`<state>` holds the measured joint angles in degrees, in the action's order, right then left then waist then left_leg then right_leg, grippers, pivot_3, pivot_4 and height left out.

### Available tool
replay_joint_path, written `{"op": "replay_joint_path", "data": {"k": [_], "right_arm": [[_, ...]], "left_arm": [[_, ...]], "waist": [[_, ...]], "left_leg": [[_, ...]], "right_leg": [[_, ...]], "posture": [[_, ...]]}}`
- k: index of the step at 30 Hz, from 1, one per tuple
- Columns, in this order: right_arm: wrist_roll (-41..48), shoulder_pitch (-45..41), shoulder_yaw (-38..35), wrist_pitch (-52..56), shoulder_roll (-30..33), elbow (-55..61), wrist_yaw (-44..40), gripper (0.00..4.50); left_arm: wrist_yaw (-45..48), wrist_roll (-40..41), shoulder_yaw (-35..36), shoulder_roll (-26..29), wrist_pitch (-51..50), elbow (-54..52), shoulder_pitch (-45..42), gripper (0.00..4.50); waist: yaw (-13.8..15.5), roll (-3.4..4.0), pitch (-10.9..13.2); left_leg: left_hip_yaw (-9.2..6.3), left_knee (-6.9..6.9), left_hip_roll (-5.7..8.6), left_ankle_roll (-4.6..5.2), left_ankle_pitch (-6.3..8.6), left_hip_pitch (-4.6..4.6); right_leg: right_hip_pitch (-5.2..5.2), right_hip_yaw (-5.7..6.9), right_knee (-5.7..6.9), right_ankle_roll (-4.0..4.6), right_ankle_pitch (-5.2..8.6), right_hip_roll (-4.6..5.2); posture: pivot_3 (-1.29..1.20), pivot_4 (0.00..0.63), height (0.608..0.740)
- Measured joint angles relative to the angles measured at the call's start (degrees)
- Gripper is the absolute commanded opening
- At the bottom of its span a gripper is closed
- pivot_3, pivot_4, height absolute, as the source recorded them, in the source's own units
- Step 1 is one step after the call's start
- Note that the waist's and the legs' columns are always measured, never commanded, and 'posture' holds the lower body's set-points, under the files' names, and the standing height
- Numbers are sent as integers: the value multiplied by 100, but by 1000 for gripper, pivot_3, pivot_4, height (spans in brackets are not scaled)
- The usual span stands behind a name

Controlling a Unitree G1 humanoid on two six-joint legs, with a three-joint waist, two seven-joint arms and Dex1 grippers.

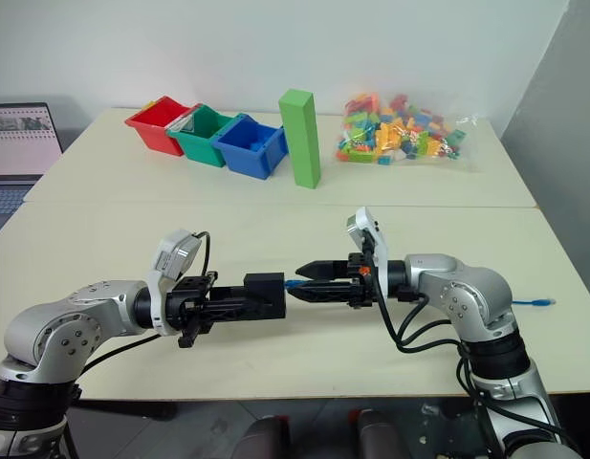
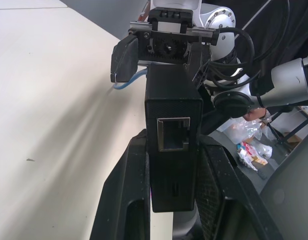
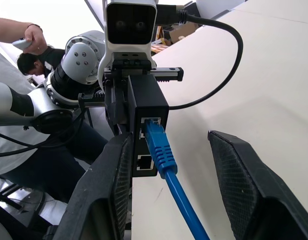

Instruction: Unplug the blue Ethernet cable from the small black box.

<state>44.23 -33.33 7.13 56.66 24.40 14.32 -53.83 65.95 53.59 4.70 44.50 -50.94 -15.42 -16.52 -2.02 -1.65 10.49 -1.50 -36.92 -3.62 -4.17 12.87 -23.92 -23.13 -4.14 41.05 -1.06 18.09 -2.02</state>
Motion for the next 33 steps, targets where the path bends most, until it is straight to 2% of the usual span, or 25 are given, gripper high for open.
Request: {"op": "replay_joint_path", "data": {"k": [4, 17, 33], "right_arm": [[0, -1, 69, 4, 18, 5, -16, 2507], [243, -53, 79, 197, 11, 6, -28, 71], [499, -168, 320, 600, 366, -95, -541, 39]], "left_arm": [[-12, -1, 0, -3, 2, 0, 0, 808], [-9, -45, 0, -21, 31, -16, 4, 804], [458, -224, -252, 141, 268, -197, 207, 800]], "waist": [[-1, 0, 0], [-2, 0, 0], [-4, 2, 2]], "left_leg": [[0, 0, 0, 0, 0, 0], [0, 2, 0, 0, 0, -1], [2, 4, -1, 1, 0, -2]], "right_leg": [[0, 0, 0, 0, 0, 0], [-1, 0, -2, 0, 0, 0], [-3, -1, -7, 0, 0, -1]], "posture": [[0, 150, 740], [0, 150, 740], [0, 150, 740]]}}
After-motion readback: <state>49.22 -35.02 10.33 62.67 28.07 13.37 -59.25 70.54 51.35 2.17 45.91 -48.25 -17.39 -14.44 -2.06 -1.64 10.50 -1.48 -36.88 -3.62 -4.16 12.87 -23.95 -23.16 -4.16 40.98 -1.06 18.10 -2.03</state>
